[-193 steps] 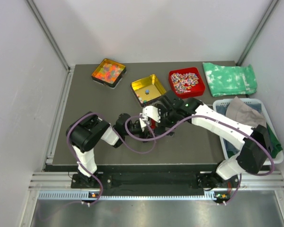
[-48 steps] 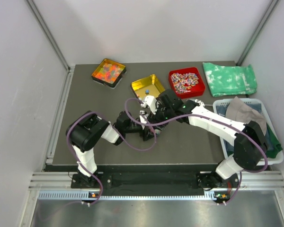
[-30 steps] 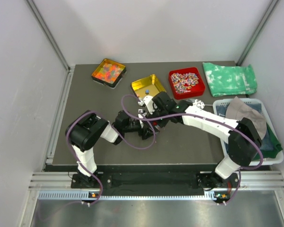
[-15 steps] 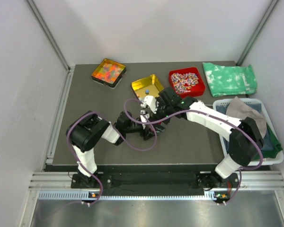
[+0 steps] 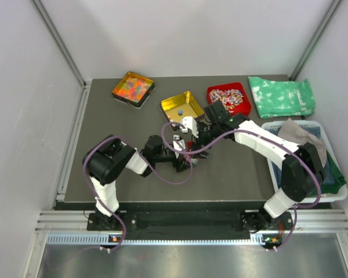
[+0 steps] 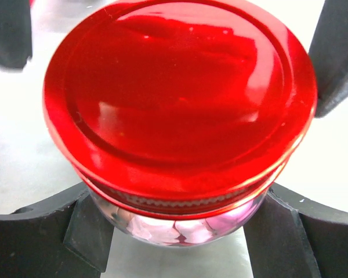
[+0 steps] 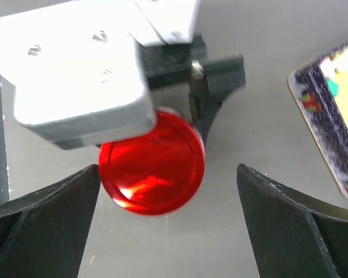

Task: Pack the candies
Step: Screw the bottle lid onto the packing bottle.

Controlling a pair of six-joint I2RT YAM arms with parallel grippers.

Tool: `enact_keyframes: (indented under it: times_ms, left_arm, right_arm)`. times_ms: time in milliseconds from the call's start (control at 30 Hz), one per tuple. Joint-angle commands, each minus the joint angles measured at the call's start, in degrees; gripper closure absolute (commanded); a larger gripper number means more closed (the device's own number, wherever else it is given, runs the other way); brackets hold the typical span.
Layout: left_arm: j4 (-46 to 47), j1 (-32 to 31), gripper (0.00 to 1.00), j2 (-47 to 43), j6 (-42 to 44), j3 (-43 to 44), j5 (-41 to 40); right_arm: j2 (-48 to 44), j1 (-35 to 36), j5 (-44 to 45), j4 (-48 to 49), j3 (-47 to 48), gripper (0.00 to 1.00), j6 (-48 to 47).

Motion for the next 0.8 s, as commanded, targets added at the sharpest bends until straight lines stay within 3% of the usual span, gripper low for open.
enact_keyframes:
  times_ms: [0, 433, 767]
  left_arm:
    - [-6.2, -0.59, 0.36, 2.56, 1.16, 0.93, 4.92]
    - [-7.79, -0.94, 0.36, 2.56, 1.77, 1.54, 5.36]
    - [-7.96, -0.86, 0.36, 2.3, 1.86, 1.63, 2.29]
  right_arm:
    - [-1.66, -0.86, -6.91, 2.64, -1.24, 0.02, -3.91]
    - [-1.31, -1.03, -8.49, 5.1, -1.07, 0.19, -1.45]
    - [-2.36, -1.03, -4.81, 10.99, -4.84, 0.53, 5.83]
